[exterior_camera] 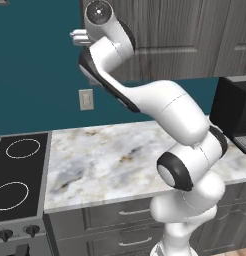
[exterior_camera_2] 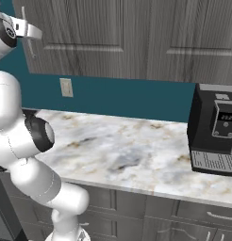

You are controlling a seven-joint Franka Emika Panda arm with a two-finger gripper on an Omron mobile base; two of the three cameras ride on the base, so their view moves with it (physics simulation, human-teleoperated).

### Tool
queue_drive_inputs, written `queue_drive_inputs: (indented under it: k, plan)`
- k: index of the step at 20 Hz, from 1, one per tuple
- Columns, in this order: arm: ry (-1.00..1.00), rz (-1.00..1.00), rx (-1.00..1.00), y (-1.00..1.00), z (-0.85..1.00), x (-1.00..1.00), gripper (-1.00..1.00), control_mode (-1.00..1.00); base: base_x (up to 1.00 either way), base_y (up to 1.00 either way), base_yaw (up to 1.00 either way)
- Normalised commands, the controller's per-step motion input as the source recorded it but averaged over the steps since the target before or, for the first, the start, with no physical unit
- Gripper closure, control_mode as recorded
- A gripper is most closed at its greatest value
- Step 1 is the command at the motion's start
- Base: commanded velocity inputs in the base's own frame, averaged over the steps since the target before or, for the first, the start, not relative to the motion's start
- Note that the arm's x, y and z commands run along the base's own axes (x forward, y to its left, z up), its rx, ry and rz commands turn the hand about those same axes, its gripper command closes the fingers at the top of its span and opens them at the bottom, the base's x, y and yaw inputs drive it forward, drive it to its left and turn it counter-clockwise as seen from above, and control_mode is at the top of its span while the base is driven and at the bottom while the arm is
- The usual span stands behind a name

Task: Open the cabinet and move the ladle to the pot. Then close the cabinet.

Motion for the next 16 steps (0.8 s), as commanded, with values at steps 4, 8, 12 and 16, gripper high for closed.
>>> queue_drive_inputs:
  k: [4,8,12,16]
  plan:
    - [-0.08,0.07,0.00,-0.64,-0.81,0.00,1.00,-1.00,0.00,0.00,0.00]
    - [-0.12,0.10,0.00,-0.61,-0.34,-0.10,1.00,-1.00,0.00,0.00,0.00]
    - [-0.35,0.09,0.00,-0.55,-0.02,-0.78,1.00,-1.00,0.00,0.00,0.00]
    - [-0.30,0.06,0.00,-0.71,0.00,-0.88,1.00,-1.00,0.00,0.00,0.00]
